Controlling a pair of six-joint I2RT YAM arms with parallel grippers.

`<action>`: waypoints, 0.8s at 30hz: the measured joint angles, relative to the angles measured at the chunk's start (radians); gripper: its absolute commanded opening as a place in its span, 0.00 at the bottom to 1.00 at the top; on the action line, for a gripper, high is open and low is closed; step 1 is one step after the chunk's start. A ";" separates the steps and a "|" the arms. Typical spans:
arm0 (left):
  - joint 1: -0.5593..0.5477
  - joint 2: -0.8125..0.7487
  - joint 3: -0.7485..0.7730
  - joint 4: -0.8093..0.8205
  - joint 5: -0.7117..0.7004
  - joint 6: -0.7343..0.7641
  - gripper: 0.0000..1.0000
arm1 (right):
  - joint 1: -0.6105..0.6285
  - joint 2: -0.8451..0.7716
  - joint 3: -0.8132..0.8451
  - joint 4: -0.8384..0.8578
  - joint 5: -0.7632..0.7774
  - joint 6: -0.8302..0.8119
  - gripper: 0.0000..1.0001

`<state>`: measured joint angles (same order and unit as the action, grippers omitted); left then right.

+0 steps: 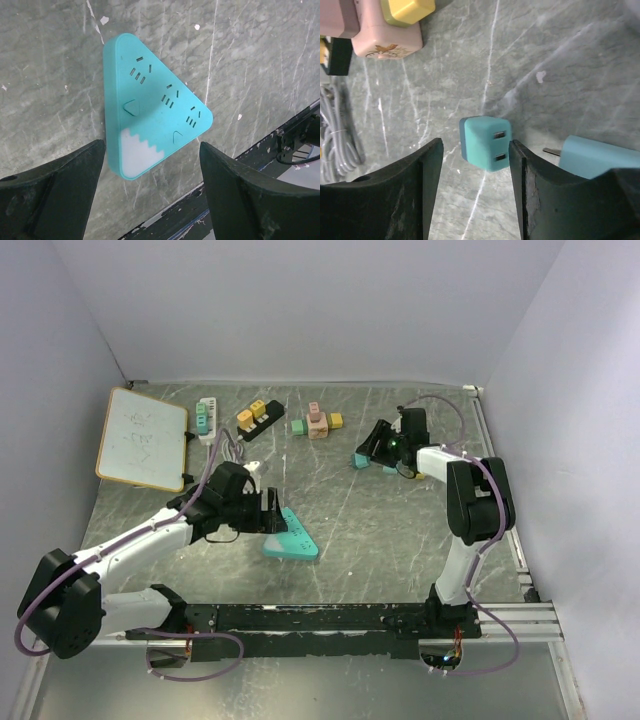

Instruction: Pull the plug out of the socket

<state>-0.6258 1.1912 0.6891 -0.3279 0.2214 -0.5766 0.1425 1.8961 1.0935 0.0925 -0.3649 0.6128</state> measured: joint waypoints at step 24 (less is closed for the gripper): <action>-0.016 -0.144 0.026 -0.007 -0.111 -0.034 0.88 | 0.454 -0.264 -0.368 -0.009 -0.172 -0.069 0.70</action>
<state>-0.6418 1.0470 0.7147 -0.3347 0.1108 -0.6102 0.5964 1.6325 0.7254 0.0837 -0.5373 0.5434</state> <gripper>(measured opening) 0.882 0.728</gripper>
